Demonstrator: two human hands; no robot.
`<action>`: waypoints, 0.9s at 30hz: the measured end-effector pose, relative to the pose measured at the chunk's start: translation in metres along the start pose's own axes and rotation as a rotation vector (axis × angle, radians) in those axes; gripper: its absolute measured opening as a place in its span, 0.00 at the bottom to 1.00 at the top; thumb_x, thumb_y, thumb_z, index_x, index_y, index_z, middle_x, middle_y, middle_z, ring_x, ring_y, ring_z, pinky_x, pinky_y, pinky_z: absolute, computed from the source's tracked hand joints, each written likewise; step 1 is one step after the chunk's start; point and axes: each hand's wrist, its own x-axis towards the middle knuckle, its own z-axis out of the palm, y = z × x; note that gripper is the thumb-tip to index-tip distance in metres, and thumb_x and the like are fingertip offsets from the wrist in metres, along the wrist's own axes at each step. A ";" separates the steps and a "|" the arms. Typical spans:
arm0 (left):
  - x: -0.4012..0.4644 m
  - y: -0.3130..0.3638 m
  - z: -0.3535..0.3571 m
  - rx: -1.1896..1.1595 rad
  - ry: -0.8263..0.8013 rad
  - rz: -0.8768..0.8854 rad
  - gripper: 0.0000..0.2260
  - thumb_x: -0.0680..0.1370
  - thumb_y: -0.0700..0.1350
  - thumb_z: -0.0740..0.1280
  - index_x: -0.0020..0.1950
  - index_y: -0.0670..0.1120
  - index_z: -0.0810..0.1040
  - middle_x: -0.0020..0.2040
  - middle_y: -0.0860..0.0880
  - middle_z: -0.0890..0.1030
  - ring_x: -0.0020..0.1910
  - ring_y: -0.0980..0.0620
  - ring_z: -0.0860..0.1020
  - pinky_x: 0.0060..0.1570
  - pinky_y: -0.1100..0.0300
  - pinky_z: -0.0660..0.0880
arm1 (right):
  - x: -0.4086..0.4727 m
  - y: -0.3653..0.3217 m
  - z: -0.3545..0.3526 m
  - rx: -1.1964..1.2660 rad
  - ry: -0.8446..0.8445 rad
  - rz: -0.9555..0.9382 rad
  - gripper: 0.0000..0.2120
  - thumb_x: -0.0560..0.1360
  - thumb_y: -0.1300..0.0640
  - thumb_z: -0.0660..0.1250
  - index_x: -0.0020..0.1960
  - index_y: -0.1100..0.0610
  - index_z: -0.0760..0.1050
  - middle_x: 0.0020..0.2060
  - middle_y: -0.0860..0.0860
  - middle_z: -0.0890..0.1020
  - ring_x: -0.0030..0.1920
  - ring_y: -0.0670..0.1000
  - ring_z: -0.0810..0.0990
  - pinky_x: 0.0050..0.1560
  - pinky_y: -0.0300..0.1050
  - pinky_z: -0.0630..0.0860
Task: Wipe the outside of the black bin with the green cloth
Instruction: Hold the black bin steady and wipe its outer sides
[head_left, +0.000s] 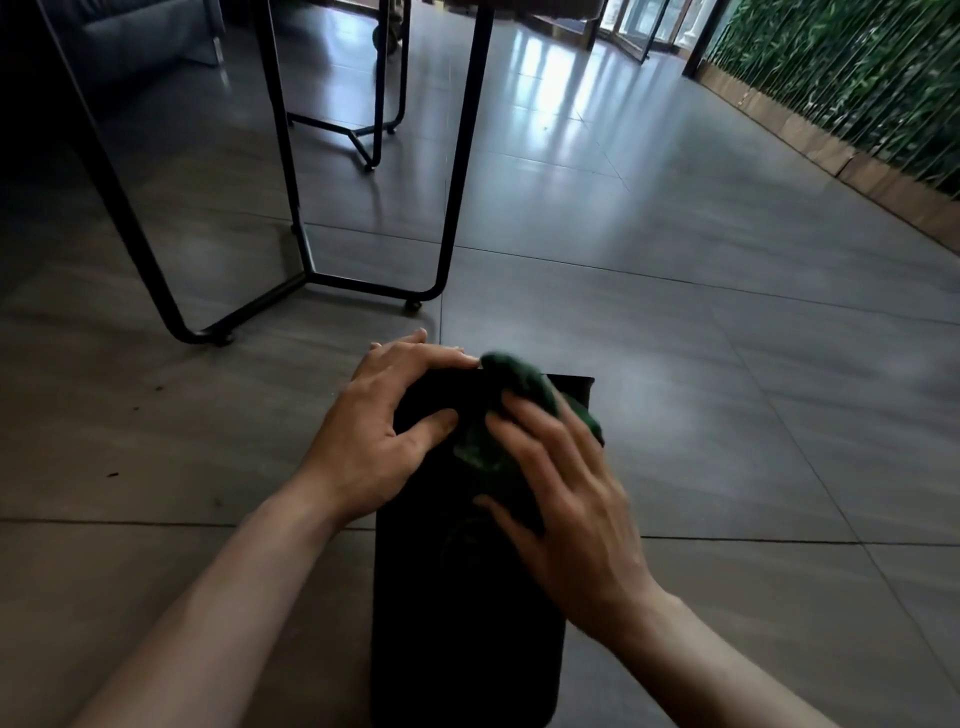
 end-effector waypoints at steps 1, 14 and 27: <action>-0.001 0.001 0.000 -0.004 -0.002 -0.005 0.21 0.76 0.40 0.72 0.64 0.60 0.77 0.66 0.60 0.78 0.76 0.60 0.63 0.75 0.46 0.62 | 0.005 -0.003 0.001 0.019 0.024 0.048 0.28 0.80 0.47 0.68 0.77 0.54 0.68 0.78 0.53 0.69 0.82 0.57 0.60 0.73 0.61 0.72; -0.002 0.008 -0.001 -0.017 -0.025 -0.026 0.20 0.76 0.39 0.71 0.62 0.61 0.77 0.65 0.64 0.77 0.77 0.62 0.61 0.76 0.46 0.60 | -0.021 0.010 -0.003 -0.069 -0.012 -0.180 0.21 0.84 0.52 0.65 0.75 0.54 0.70 0.74 0.53 0.75 0.83 0.57 0.59 0.69 0.58 0.74; -0.003 0.008 -0.001 -0.030 -0.039 -0.052 0.20 0.76 0.41 0.71 0.61 0.62 0.76 0.66 0.66 0.76 0.77 0.65 0.58 0.78 0.47 0.57 | -0.083 -0.002 0.020 -0.208 -0.176 -0.549 0.16 0.87 0.60 0.58 0.73 0.52 0.72 0.71 0.50 0.73 0.82 0.56 0.62 0.58 0.48 0.80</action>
